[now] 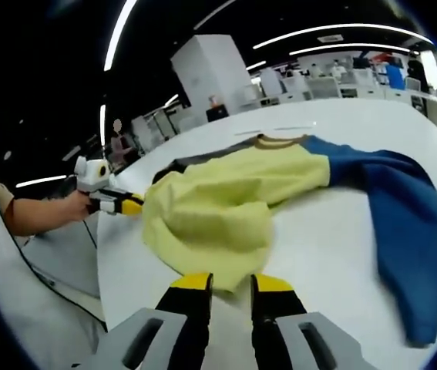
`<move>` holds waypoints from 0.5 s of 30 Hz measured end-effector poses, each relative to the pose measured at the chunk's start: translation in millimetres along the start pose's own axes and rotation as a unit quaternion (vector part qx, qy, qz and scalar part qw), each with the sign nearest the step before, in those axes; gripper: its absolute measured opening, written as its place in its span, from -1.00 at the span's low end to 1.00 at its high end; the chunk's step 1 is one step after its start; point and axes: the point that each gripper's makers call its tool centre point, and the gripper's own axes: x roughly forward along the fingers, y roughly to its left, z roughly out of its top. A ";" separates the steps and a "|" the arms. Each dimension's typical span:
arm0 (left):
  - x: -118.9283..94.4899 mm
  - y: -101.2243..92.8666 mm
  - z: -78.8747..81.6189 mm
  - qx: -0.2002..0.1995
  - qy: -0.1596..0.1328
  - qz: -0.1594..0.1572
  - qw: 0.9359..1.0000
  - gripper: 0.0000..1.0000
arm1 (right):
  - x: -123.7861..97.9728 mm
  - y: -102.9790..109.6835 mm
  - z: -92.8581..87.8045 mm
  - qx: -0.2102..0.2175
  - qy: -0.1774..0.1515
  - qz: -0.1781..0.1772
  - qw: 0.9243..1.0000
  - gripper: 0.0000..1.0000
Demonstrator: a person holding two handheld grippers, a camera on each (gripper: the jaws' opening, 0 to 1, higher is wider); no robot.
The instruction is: Fold the garment on the visible template until the final outline fits inside the template.
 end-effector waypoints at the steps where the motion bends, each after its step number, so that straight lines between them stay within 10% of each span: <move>1: 0.5 0.9 -0.2 0.001 0.000 0.000 1.000 -0.82 | 0.2 0.3 -1.3 -0.001 0.002 0.001 1.000 -0.74; 15: 4.6 2.7 -1.4 -0.003 0.001 0.002 1.000 -0.97 | -1.9 0.6 -5.2 -0.010 0.006 0.001 1.000 -1.00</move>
